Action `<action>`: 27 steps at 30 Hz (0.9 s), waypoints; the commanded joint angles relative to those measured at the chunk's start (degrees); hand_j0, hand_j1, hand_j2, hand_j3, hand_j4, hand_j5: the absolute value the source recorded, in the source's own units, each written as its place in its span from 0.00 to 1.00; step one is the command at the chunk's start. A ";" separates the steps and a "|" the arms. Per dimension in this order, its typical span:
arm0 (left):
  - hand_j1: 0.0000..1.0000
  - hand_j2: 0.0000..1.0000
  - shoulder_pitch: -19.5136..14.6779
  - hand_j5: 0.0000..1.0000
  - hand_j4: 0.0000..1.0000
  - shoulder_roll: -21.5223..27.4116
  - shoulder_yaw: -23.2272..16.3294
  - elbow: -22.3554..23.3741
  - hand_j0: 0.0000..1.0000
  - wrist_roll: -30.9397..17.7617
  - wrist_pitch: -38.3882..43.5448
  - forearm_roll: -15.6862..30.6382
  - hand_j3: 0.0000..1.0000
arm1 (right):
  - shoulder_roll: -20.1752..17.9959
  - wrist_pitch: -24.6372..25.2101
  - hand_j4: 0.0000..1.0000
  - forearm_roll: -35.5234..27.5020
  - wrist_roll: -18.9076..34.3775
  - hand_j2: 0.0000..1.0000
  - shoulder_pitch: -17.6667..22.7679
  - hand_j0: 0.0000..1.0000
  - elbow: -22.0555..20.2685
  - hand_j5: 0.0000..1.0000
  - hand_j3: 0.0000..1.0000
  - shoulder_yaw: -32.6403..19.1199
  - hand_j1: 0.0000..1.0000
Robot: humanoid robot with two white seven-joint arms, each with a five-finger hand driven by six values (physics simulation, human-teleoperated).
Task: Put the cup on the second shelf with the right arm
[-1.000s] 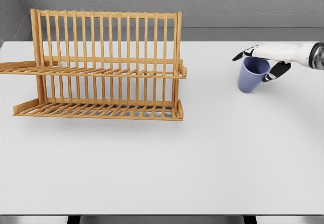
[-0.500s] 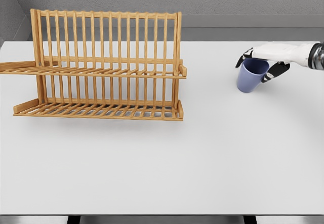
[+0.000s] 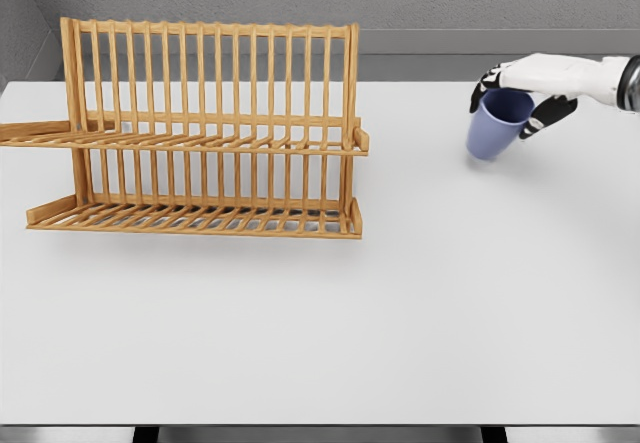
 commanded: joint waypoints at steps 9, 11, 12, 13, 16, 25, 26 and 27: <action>1.00 1.00 0.00 1.00 1.00 0.00 0.00 -0.01 1.00 0.02 0.00 0.03 1.00 | -1.15 0.29 0.61 -0.24 -0.02 0.61 -2.20 0.61 -4.76 0.61 0.61 -0.21 0.61; 1.00 1.00 0.00 1.00 1.00 0.00 0.00 -0.01 1.00 0.02 0.00 0.03 1.00 | -1.77 0.29 0.61 -0.24 -0.02 0.61 -1.85 0.61 -6.69 0.61 0.61 -2.50 0.61; 1.00 1.00 0.00 1.00 1.00 0.00 0.00 -0.01 1.00 0.02 0.00 0.03 1.00 | -1.77 0.29 0.61 -0.32 -0.02 0.61 -1.93 0.61 -7.48 0.61 0.61 -2.68 0.61; 1.00 1.00 0.00 1.00 1.00 0.00 0.00 -0.01 1.00 -0.07 0.00 0.03 1.00 | -1.77 0.21 0.61 -0.24 -0.02 0.61 -1.93 0.61 -7.66 0.61 0.61 -2.76 0.61; 1.00 1.00 0.00 1.00 1.00 0.00 0.00 -0.01 1.00 -0.07 0.00 0.03 1.00 | -2.21 0.21 0.61 -0.24 -0.02 0.61 -1.93 0.61 -9.41 0.61 0.61 -3.73 0.61; 1.00 1.00 0.00 1.00 1.00 0.00 0.00 -0.01 1.00 0.02 0.00 0.03 1.00 | -4.13 0.29 0.61 0.55 -0.02 0.61 -1.85 0.61 -18.82 0.61 0.61 -4.08 0.61; 1.00 1.00 0.00 1.00 1.00 0.00 0.00 -0.01 1.00 0.02 0.00 0.03 1.00 | -4.84 0.29 0.61 0.55 -0.02 0.61 -1.67 0.61 -20.05 0.61 0.61 -4.08 0.61; 1.00 1.00 0.00 1.00 1.00 0.00 0.00 -0.01 1.00 0.02 0.00 0.03 1.00 | -5.37 0.29 0.61 0.55 -0.02 0.61 -1.67 0.61 -21.37 0.61 0.61 -4.08 0.61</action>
